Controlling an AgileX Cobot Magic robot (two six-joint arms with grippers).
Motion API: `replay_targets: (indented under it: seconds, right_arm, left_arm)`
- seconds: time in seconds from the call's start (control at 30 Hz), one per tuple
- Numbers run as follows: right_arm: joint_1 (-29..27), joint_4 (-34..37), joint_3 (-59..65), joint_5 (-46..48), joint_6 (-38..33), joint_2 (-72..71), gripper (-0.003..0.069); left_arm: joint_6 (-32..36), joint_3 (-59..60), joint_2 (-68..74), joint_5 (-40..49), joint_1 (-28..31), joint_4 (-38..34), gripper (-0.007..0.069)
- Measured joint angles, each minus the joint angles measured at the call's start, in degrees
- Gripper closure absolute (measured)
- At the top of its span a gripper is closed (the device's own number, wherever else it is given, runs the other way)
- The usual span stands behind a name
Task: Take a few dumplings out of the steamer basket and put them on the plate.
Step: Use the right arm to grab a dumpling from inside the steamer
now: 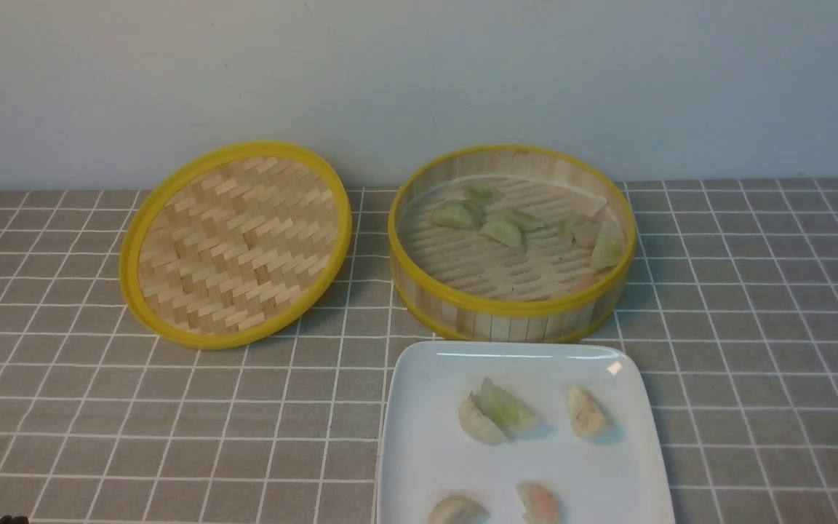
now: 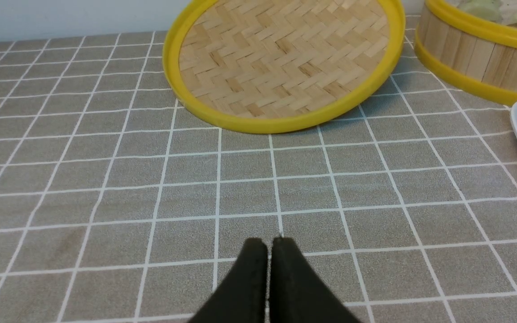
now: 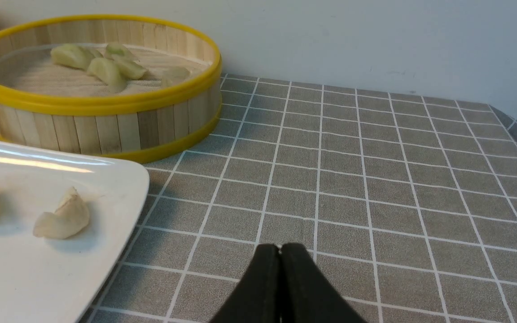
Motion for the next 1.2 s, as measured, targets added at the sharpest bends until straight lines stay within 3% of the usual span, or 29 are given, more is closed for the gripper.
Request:
replay_targets:
  seconds: [0.27,0.43,0.7,0.8,0.87,0.93,0.97,1.13,1.2]
  right_arm:
    - [0.00,0.00,0.00,0.00,0.00,0.00,0.0673]
    - [0.00,0.00,0.00,0.00,0.00,0.00,0.0673]
    - [0.00,0.44,0.05,-0.58,0.08,0.00,0.0673]
    - [0.00,5.77,0.56,-5.38,2.69,0.00,0.0673]
    - [0.00,15.98,0.56,-13.76,7.86,0.00,0.0673]
    - [0.00,20.09,0.56,-16.59,9.96,0.00,0.0673]
    - [0.00,27.12,0.56,-21.53,13.00,0.00,0.0673]
    - [0.00,38.34,0.56,-27.86,15.13,0.00,0.0673]
    - [0.00,42.59,0.56,-29.70,15.26,0.00,0.0673]
  left_arm:
    - [-0.44,0.00,0.00,-3.97,0.00,-2.90,0.0629]
    - [-3.79,0.00,0.00,-7.31,0.00,-12.41,0.0629]
    - [-5.65,0.00,0.00,-11.78,0.00,-17.98,0.0629]
    - [-7.45,0.00,0.00,-18.82,0.00,-23.81,0.0629]
    - [-8.27,0.00,0.00,-28.15,0.00,-27.63,0.0629]
    - [-8.39,0.00,0.00,-30.71,0.00,-28.36,0.0629]
    - [-8.73,-0.49,0.00,-31.31,0.00,-28.61,0.0629]
    - [-7.67,-6.17,0.00,-25.70,0.00,-26.05,0.0629]
    - [-5.33,-11.66,0.36,-19.62,0.00,-23.09,0.0629]
